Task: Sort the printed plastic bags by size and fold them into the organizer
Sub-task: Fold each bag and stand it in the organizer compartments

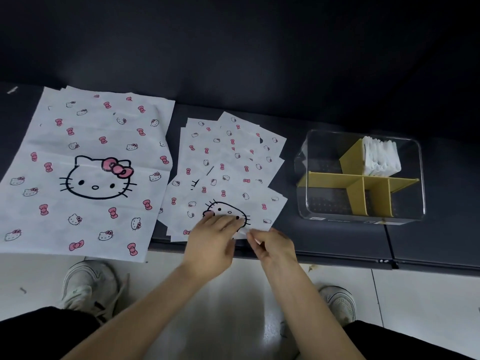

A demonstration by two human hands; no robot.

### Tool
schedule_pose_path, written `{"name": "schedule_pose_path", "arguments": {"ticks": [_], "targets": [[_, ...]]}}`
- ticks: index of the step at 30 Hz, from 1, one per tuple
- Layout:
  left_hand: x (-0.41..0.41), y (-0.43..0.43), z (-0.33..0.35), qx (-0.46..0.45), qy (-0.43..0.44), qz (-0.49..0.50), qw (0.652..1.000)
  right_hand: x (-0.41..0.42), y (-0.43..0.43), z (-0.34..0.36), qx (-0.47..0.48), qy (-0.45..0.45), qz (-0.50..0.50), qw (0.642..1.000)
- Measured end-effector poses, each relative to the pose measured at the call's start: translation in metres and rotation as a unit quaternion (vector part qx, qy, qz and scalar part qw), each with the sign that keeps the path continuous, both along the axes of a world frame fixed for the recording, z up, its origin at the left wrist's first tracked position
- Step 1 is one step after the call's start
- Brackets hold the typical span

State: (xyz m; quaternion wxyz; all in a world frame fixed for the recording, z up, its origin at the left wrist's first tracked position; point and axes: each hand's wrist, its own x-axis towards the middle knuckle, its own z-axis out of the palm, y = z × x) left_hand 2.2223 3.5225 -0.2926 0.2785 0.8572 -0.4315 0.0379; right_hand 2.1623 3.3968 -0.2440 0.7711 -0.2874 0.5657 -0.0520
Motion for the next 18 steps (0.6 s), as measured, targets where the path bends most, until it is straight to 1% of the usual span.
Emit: {"name": "schedule_pose_path", "arguments": {"ticks": [2,4,5,6,7,8,9,10,11,12,13,14,15,16,17,18], "targets": [[-0.004,-0.003,-0.002,-0.005,0.042,0.04,0.998,-0.003,0.009,0.004,0.025,-0.038,-0.017,0.999],[-0.001,0.0,-0.008,-0.004,0.042,0.058,0.997,-0.007,0.011,0.008,0.02,-0.081,-0.01,0.996],[0.0,0.004,-0.013,-0.01,0.052,0.052,0.997,-0.009,0.008,0.009,-0.012,-0.094,0.016,0.995],[0.0,0.007,-0.015,-0.022,0.091,0.044,0.995,-0.012,0.001,0.008,-0.081,-0.095,0.067,0.99],[0.001,0.011,-0.017,-0.033,0.164,0.05,0.985,-0.017,-0.008,0.006,-0.177,-0.08,0.144,0.97],[0.004,0.016,-0.014,-0.041,0.262,0.063,0.962,-0.021,-0.018,0.003,-0.28,-0.061,0.232,0.93],[0.009,0.021,-0.011,-0.055,0.37,0.073,0.925,-0.024,-0.028,0.0,-0.366,-0.039,0.31,0.877],[0.014,0.025,-0.008,-0.075,0.469,0.083,0.876,-0.025,-0.037,-0.003,-0.426,-0.021,0.372,0.824],[0.021,0.029,-0.009,-0.095,0.54,0.093,0.831,-0.025,-0.044,-0.006,-0.473,-0.006,0.424,0.772],[0.028,0.033,-0.008,-0.108,0.582,0.092,0.801,-0.023,-0.049,-0.01,-0.502,0.0,0.46,0.732],[0.034,0.036,-0.006,-0.111,0.605,0.084,0.784,-0.02,-0.052,-0.014,-0.506,-0.006,0.469,0.724],[0.038,0.038,-0.003,-0.108,0.617,0.072,0.777,-0.017,-0.054,-0.016,-0.486,-0.024,0.453,0.747],[0.041,0.039,-0.001,-0.099,0.621,0.065,0.775,-0.013,-0.054,-0.015,-0.434,-0.046,0.413,0.8],[0.043,0.039,0.003,-0.089,0.622,0.062,0.775,-0.009,-0.052,-0.014,-0.362,-0.071,0.367,0.854],[0.044,0.039,0.004,-0.08,0.618,0.063,0.78,-0.006,-0.05,-0.015,-0.301,-0.084,0.323,0.893],[0.043,0.039,0.006,-0.074,0.609,0.062,0.787,-0.002,-0.049,-0.017,-0.273,-0.081,0.294,0.912]]}}
